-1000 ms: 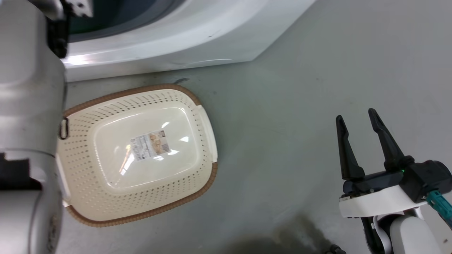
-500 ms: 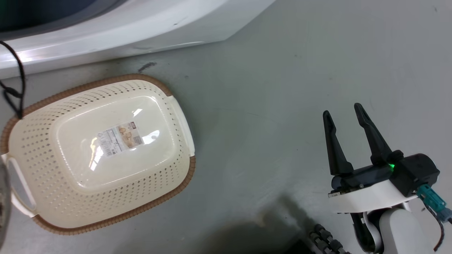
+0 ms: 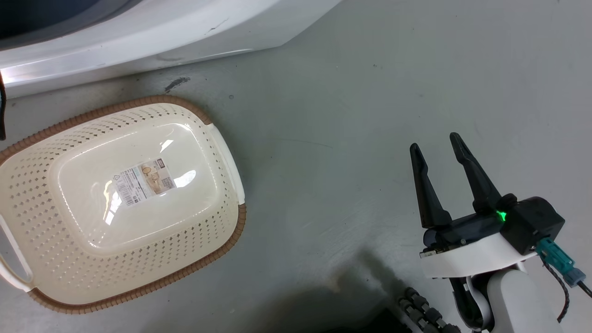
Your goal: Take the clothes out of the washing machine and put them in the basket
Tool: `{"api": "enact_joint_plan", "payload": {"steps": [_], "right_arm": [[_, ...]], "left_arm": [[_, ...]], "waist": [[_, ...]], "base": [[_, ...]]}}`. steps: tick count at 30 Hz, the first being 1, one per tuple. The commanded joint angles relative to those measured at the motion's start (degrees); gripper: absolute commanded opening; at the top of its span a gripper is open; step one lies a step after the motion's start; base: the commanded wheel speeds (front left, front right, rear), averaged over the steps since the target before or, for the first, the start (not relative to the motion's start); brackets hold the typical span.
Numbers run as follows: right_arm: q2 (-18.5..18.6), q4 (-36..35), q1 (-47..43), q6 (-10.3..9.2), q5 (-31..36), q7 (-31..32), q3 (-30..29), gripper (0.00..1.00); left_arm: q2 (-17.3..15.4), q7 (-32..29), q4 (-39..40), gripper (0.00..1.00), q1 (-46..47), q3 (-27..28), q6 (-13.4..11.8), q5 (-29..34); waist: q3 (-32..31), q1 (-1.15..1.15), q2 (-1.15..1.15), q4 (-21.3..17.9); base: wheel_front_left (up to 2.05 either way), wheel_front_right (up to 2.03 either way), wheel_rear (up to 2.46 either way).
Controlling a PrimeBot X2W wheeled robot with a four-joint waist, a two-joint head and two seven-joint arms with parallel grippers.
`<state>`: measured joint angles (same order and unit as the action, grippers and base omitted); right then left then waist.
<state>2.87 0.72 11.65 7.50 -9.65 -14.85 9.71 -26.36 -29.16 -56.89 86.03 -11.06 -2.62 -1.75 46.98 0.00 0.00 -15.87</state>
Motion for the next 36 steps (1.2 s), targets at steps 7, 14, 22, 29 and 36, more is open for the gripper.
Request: {"api": "enact_joint_plan", "payload": {"steps": [7,14,22,29,36], "right_arm": [[0.01,0.83,1.31,-0.02,-0.76,-0.35,0.09,1.0],[0.02,1.61,0.5,-0.02,-0.29,-0.41,-1.29,1.0],[0.02,1.9,-2.89,-0.02,0.93,0.2,-3.8,1.0],[0.04,0.95,-7.05,-0.02,1.42,2.13,-5.24,1.0],[0.04,-0.31,-10.66,-0.02,1.34,3.46,-6.28,1.0]], "left_arm": [[-0.64,6.33,7.5,0.0,-5.25,0.27,-2.38,-0.79],[0.9,19.45,11.29,0.0,-14.36,2.33,-4.18,-3.89],[4.66,35.23,9.38,0.0,-25.05,4.84,-3.3,-8.8],[7.17,43.11,5.94,0.0,-32.47,6.11,-1.67,-11.79],[8.35,44.41,8.3,0.0,-39.3,7.41,0.56,-13.39]], "waist": [[-1.34,0.0,0.0,0.21],[-6.62,0.0,0.0,1.45],[-15.84,0.0,0.0,3.66],[-23.93,0.0,0.0,4.89],[-29.87,0.0,0.0,5.69]], "base": [[0.0,0.0,0.0],[0.0,0.0,0.0],[0.0,0.0,0.0],[0.0,0.0,0.0],[0.0,0.0,0.0]]}}
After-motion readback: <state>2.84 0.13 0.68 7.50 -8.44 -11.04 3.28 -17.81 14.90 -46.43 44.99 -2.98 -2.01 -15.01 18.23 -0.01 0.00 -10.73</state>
